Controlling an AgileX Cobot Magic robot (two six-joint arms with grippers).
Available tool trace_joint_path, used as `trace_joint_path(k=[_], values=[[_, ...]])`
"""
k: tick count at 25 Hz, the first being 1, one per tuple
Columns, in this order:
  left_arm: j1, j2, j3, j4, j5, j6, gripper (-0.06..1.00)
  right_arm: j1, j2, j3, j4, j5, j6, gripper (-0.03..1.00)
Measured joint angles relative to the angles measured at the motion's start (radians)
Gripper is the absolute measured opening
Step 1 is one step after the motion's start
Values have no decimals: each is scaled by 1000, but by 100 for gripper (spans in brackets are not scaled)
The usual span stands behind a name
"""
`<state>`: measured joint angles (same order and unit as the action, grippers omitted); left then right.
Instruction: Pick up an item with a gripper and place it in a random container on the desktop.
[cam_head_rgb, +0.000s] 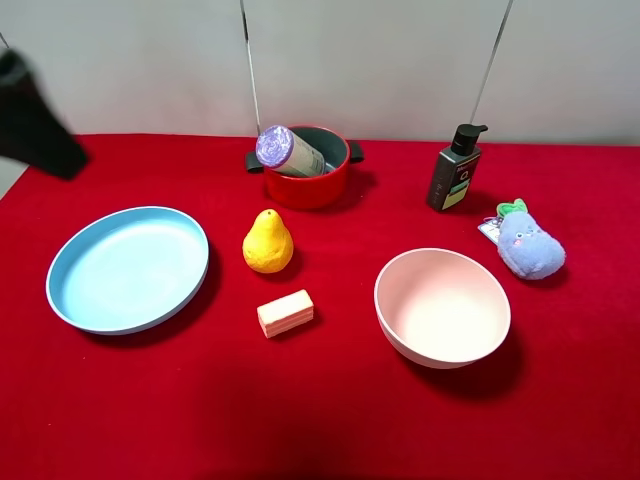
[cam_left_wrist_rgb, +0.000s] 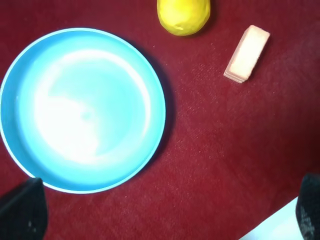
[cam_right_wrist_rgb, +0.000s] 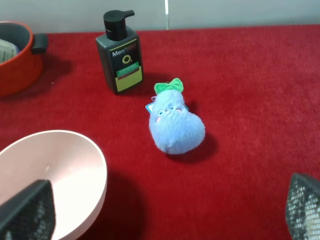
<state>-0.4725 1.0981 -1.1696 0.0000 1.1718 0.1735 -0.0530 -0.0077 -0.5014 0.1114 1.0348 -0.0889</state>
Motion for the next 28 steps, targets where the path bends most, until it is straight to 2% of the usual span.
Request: trace_joint_path(k=[10,17,23,28], values=[[0,-423,156,0,2,62,100,0,0,0,0,0,0,69],[0,-670,303,0,1,69,100,0,0,0,0,0,0,69],[3,-846,434,-47,1,68,100,0,0,0,0,0,0,69],[87,-918,500,-50,-1,52,100,0,0,0,0,0,0,69]])
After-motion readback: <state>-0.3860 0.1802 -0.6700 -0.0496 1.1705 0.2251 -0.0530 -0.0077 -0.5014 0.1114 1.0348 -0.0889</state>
